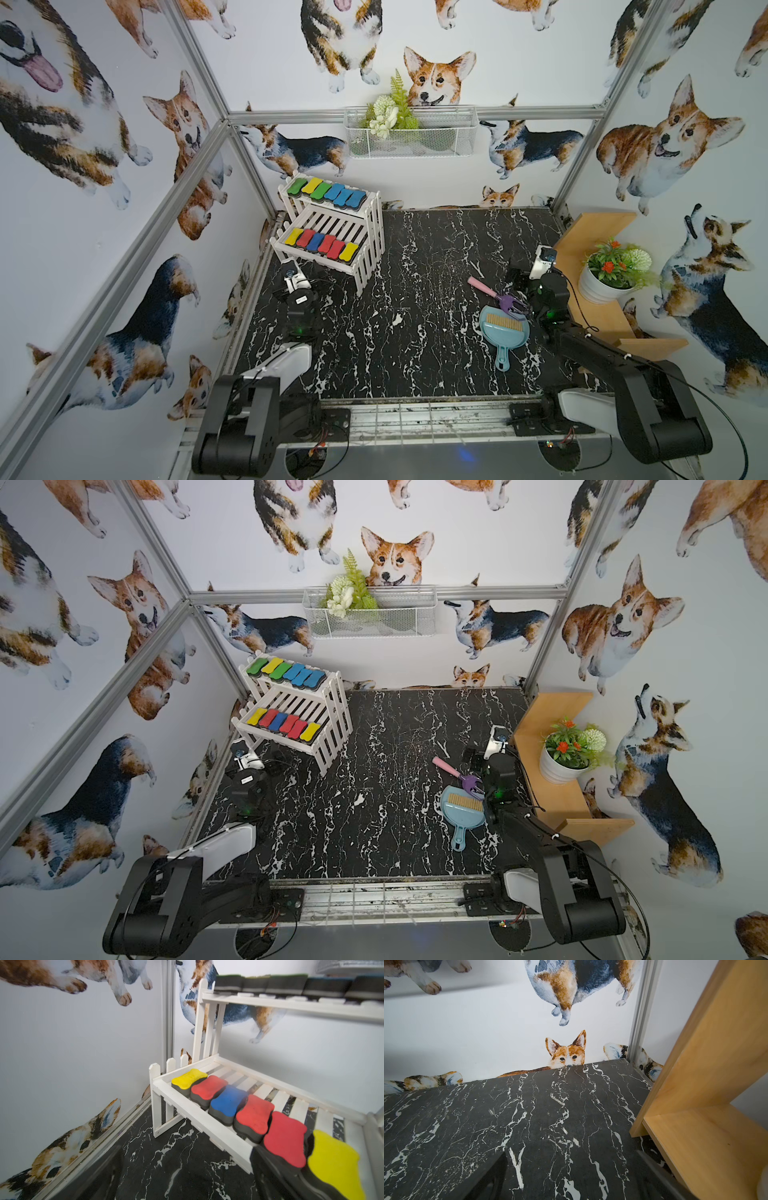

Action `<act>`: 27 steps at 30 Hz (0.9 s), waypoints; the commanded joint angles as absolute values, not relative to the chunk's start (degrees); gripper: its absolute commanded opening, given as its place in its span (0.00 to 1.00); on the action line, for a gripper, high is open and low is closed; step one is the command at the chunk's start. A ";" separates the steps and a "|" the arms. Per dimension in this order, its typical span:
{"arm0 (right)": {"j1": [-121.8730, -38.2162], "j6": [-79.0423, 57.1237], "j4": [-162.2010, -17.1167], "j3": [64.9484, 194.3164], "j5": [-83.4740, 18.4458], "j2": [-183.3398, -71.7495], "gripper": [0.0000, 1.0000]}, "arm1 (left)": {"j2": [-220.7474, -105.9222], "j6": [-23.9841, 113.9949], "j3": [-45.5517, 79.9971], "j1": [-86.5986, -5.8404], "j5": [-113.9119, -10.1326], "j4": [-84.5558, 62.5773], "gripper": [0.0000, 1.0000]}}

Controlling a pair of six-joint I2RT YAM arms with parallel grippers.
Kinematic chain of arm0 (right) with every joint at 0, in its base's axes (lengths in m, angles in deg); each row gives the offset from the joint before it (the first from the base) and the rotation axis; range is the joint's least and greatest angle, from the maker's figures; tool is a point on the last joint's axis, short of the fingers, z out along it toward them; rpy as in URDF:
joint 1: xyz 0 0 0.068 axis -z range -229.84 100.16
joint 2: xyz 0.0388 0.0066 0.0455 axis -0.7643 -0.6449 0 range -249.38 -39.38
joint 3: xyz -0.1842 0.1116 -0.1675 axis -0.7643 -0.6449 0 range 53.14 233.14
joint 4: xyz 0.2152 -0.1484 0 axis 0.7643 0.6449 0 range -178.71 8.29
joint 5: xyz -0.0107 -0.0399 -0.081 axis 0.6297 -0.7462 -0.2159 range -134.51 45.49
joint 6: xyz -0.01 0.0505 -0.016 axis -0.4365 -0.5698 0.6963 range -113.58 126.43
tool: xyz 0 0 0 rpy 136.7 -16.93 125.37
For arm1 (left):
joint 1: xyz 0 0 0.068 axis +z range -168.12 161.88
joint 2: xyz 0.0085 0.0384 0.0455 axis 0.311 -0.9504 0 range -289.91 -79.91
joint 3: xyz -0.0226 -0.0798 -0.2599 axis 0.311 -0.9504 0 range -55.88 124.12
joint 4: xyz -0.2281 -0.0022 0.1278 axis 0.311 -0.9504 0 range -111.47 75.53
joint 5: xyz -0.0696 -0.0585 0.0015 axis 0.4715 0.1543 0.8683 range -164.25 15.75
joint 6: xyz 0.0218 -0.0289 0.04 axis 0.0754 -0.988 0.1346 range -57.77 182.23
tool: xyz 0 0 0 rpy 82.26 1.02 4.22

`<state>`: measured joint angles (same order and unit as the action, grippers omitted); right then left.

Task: Remove the whiteboard erasers from the shelf
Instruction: Move the shelf to the center of the board.

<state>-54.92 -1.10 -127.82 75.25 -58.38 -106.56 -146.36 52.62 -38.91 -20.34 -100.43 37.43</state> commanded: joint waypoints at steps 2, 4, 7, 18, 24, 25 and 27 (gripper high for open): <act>-57.58 -2.17 -122.30 78.01 -62.65 -105.35 1.00 | -141.27 38.02 -36.18 -19.86 -108.27 28.53 1.00; -58.24 -3.42 -123.24 78.83 -65.01 -105.37 1.00 | -138.16 26.32 -33.66 -19.38 -113.12 19.00 1.00; -58.28 -11.06 -122.03 81.46 -69.79 -106.44 1.00 | -135.53 18.76 -31.33 -18.36 -112.60 11.54 1.00; -54.44 -24.50 -124.12 81.27 -43.04 -108.17 1.00 | -132.66 9.80 -24.40 -14.48 -90.91 4.33 1.00; -49.51 -26.08 -129.68 80.51 -25.93 -111.29 1.00 | -132.51 9.60 -22.06 -14.27 -90.21 1.96 1.00; -49.49 -27.23 -129.70 80.52 -27.84 -111.25 1.00 | -132.65 11.33 -21.62 -14.24 -88.67 2.39 1.00; -49.49 -27.63 -129.36 80.20 -32.42 -110.22 1.00 | -133.15 11.53 -20.37 -14.23 -87.38 0.52 1.00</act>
